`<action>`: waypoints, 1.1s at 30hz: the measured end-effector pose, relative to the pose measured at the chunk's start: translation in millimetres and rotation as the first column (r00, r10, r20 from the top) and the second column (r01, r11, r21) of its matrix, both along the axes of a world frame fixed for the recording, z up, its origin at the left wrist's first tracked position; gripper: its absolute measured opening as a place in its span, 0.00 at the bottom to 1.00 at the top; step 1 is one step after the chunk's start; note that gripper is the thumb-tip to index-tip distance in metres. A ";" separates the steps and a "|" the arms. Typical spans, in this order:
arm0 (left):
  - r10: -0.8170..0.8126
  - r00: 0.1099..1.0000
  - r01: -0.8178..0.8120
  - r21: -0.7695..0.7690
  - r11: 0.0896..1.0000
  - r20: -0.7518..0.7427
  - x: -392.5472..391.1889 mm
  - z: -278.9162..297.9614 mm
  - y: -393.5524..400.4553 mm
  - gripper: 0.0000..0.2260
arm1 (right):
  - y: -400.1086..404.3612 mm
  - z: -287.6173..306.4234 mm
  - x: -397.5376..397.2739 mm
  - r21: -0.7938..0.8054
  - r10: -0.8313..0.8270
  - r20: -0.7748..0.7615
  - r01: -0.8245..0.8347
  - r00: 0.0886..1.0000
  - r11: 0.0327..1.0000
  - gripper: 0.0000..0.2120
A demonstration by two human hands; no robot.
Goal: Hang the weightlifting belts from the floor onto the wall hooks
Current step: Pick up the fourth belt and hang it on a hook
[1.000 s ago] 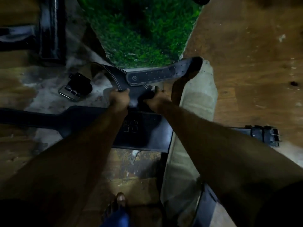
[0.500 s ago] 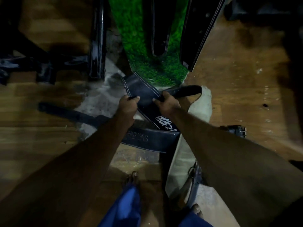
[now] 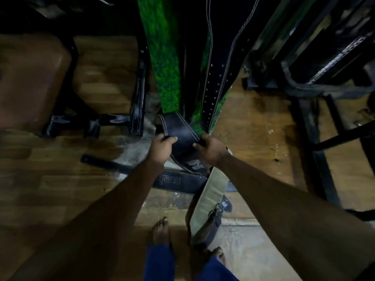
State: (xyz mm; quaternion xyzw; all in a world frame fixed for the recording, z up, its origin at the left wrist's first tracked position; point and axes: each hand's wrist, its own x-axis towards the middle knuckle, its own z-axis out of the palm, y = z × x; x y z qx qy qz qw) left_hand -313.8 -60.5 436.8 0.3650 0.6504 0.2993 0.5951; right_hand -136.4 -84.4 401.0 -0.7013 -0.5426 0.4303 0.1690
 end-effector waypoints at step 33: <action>-0.160 0.974 0.022 0.642 0.766 0.158 -9.1 572.8 -51.2 0.08 | -62.2 592.5 -3.3 0.207 0.143 -0.633 -0.012 0.761 0.978 0.15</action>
